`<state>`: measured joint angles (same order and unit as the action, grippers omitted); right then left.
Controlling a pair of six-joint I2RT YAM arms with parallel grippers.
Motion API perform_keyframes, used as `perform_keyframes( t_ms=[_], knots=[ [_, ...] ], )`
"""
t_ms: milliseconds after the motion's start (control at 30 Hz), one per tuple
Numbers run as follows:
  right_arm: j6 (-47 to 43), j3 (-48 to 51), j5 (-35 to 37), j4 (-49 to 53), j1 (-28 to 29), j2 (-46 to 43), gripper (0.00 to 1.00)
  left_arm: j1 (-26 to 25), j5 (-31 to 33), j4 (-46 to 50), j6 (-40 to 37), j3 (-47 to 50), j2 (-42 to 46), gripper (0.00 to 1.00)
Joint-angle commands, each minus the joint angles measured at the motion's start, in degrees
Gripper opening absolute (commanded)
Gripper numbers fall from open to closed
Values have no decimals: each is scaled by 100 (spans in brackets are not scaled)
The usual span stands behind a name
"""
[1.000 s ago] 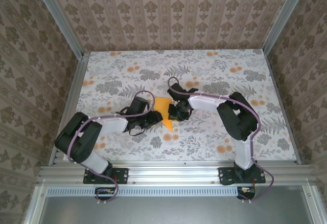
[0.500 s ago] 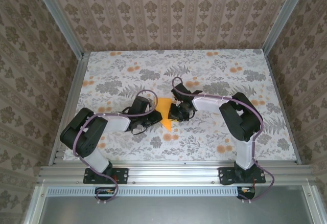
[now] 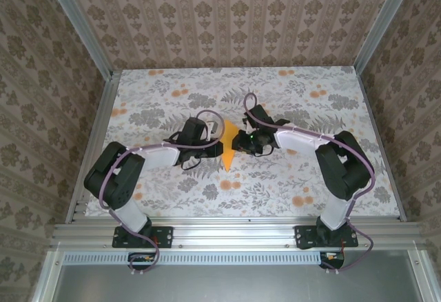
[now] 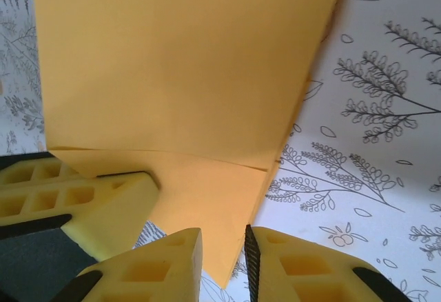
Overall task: Fold a paper plane with a square sheet of paper (pick it up from the middle)
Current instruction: Fold the wing for the fifth time at the center of the table.
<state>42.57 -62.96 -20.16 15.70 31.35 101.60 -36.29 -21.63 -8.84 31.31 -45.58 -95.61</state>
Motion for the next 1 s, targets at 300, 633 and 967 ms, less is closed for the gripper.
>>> perform_keyframes(
  t_ms=[300, 633, 967],
  knots=[
    [-91, -88, -424, -550, -197, 601, 13, 127, -627, 508, -1361, -653, -606, 0],
    [-160, -7, -406, -344, -244, 773, 12, 158, -729, 498, -1105, -822, -738, 3],
    [158, 222, -277, -568, -340, 946, 12, 158, -1127, -615, 371, -225, -698, 31]
  ],
)
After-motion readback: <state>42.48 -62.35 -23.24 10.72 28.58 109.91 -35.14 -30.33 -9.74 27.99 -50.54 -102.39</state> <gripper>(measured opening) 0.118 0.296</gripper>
